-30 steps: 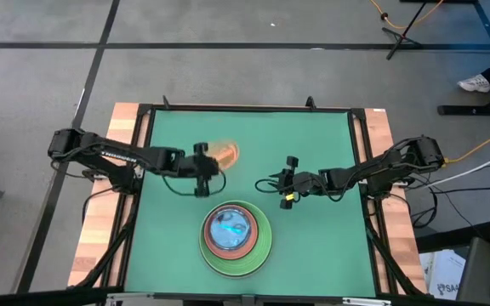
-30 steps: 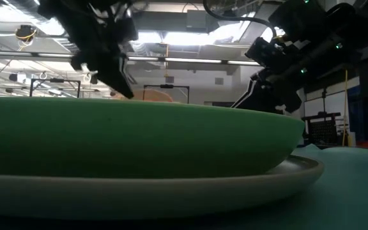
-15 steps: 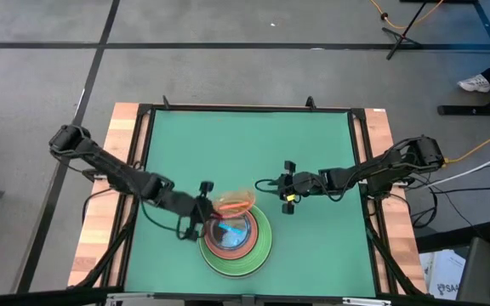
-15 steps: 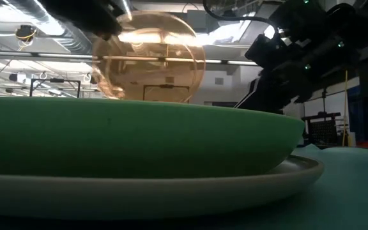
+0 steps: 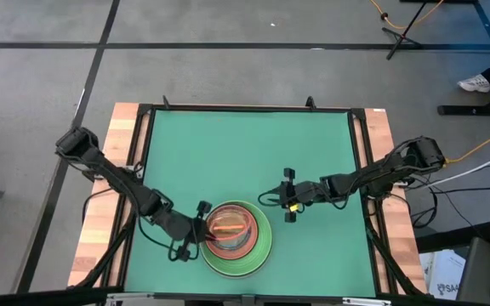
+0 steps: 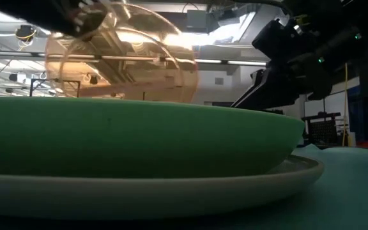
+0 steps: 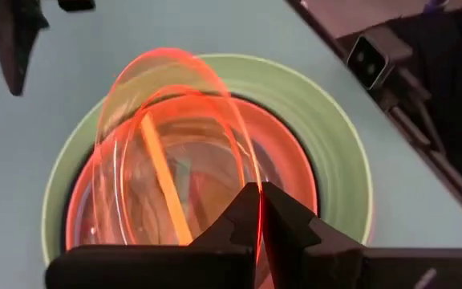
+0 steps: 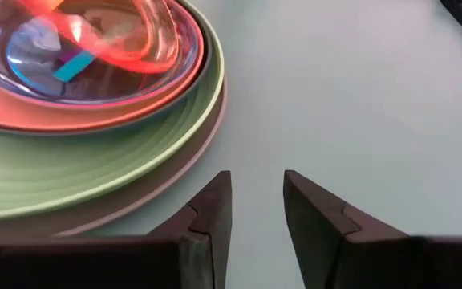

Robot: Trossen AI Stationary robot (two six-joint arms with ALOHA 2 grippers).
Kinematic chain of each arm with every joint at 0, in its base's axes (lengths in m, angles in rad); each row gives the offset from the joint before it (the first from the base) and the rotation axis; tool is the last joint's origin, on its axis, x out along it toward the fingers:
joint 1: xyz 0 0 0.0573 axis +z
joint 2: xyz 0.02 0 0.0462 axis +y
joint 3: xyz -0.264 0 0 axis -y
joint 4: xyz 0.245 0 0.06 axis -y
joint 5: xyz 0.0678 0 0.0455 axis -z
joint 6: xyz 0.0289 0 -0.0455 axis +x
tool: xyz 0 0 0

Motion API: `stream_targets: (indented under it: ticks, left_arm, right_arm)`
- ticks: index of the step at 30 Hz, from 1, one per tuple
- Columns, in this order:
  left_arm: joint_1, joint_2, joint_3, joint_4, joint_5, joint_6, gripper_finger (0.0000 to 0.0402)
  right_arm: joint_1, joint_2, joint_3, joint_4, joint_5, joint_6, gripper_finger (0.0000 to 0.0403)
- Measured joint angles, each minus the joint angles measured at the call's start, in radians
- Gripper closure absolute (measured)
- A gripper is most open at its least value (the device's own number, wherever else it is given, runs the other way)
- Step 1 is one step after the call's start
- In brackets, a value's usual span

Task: Stack plastic plates
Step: Stack the transparent orange plate on top of the transparent blue plate

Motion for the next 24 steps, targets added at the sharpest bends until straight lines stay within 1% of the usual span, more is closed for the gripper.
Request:
stream_targets:
  ticks: [6,11,14,18,24]
  left_arm:
    - [0.0,0.058,0.0,0.008,-0.009,-0.023,0.0393]
    - [0.0,0.063,0.0,0.012,-0.01,-0.027,0.0393]
    - [0.002,0.063,0.0,0.011,-0.01,-0.055,0.0388]
    - [0.006,0.063,0.0,0.01,-0.011,-0.1,0.0361]
    - [0.006,0.063,0.0,0.009,0.009,-0.101,0.0309]
  right_arm:
    - [0.0,0.0,0.0,0.0,0.0,0.0,0.0297]
    - [0.0,0.0,0.0,0.001,0.0,0.0,0.0297]
    - [0.0,0.0,0.0,0.0,0.0,0.0,0.0297]
    - [0.0,0.0,0.0,0.0,0.0,0.0,0.0297]
    - [0.0,0.0,0.0,0.0,0.0,0.0,0.0297]
